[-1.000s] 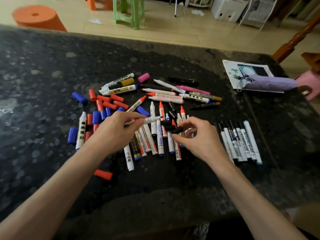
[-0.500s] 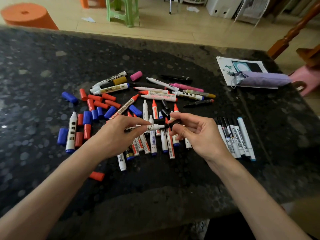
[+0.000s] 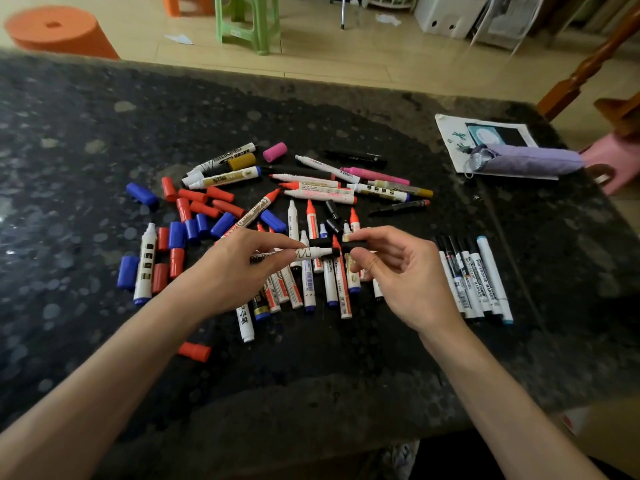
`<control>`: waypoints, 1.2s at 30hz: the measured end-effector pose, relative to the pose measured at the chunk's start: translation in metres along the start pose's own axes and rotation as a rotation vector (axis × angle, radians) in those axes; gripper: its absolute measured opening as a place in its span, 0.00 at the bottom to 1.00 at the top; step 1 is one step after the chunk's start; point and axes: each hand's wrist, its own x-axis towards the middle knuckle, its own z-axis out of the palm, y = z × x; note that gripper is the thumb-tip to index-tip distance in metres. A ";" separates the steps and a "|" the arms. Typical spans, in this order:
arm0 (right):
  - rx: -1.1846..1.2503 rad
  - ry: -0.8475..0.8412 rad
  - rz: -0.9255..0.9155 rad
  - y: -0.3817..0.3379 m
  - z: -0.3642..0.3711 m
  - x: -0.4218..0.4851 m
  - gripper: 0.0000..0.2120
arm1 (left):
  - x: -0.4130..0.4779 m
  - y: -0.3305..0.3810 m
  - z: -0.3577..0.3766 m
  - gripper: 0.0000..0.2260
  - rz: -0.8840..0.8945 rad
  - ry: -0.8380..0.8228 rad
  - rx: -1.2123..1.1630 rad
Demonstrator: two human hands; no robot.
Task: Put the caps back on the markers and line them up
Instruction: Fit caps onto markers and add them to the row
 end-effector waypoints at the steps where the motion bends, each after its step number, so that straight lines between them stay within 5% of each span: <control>1: 0.000 -0.027 0.006 -0.001 0.002 -0.001 0.10 | 0.000 0.001 0.000 0.11 0.006 -0.007 -0.003; 20: -0.083 0.003 -0.064 0.000 0.017 -0.011 0.10 | -0.005 0.010 0.013 0.11 0.037 0.019 0.025; 25: 0.106 -0.007 0.008 -0.006 0.018 -0.012 0.07 | -0.004 0.017 0.008 0.15 0.040 -0.052 -0.098; 32: 0.437 0.221 0.167 -0.006 -0.011 0.008 0.11 | -0.006 0.021 0.020 0.16 0.031 -0.049 -0.189; 36: 0.127 0.480 0.215 0.007 -0.054 0.022 0.11 | -0.005 0.015 0.013 0.15 0.058 0.030 -0.160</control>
